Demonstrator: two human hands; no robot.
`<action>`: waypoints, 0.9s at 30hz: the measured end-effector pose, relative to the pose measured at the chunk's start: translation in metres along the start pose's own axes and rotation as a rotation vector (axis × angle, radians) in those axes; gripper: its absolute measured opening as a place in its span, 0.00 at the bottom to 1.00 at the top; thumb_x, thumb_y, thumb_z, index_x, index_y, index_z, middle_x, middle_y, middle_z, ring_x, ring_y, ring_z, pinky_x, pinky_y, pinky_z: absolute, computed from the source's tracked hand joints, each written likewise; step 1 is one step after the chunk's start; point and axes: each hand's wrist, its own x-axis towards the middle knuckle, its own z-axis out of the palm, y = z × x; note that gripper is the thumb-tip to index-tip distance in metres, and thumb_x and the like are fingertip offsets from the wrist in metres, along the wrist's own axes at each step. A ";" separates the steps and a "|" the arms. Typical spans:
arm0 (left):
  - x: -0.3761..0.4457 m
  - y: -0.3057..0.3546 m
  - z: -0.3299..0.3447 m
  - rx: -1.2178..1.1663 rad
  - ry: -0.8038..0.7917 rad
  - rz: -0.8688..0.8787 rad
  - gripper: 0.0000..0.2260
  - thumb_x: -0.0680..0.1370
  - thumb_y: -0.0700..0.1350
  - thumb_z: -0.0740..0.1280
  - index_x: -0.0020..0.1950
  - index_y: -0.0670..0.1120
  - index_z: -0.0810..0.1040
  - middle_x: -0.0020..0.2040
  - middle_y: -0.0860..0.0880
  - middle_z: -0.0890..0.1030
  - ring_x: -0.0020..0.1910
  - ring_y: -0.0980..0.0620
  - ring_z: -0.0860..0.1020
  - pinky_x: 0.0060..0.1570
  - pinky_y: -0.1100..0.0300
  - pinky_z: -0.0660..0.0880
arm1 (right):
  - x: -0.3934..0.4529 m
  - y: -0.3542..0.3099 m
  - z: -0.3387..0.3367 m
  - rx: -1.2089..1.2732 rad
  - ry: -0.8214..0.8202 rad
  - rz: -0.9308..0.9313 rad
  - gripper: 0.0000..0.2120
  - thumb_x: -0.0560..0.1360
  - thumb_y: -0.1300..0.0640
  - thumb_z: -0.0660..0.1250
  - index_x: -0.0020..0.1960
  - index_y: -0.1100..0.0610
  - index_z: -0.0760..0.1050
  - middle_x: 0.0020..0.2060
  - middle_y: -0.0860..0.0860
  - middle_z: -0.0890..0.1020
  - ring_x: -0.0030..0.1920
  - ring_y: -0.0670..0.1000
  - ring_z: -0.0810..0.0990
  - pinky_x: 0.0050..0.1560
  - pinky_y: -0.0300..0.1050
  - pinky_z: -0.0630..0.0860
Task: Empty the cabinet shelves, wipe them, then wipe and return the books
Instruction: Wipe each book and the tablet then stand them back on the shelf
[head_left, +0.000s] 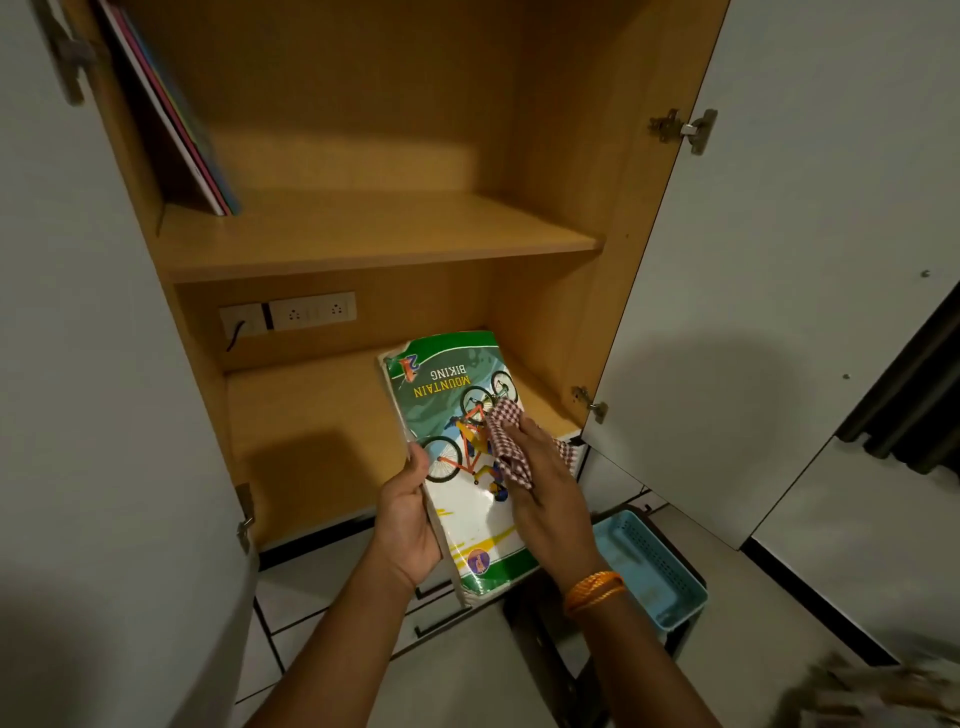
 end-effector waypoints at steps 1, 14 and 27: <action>-0.001 -0.002 0.002 -0.015 0.000 0.006 0.25 0.84 0.57 0.54 0.71 0.42 0.76 0.67 0.37 0.78 0.61 0.40 0.81 0.55 0.45 0.81 | 0.000 -0.007 0.003 -0.039 -0.021 -0.031 0.29 0.78 0.54 0.59 0.76 0.37 0.59 0.79 0.45 0.60 0.80 0.49 0.54 0.78 0.60 0.58; -0.001 0.002 0.000 -0.075 0.045 -0.063 0.36 0.81 0.68 0.52 0.70 0.38 0.76 0.65 0.35 0.79 0.58 0.36 0.82 0.62 0.41 0.75 | -0.067 -0.014 0.020 -0.254 -0.168 -0.390 0.26 0.82 0.43 0.49 0.80 0.44 0.58 0.81 0.45 0.56 0.81 0.54 0.50 0.79 0.58 0.45; -0.003 -0.021 0.016 -0.028 0.092 0.116 0.26 0.82 0.59 0.56 0.73 0.44 0.73 0.68 0.39 0.79 0.66 0.38 0.78 0.63 0.39 0.76 | -0.007 0.029 -0.013 0.277 -0.015 0.304 0.21 0.83 0.47 0.61 0.75 0.44 0.67 0.70 0.43 0.74 0.69 0.46 0.74 0.69 0.55 0.74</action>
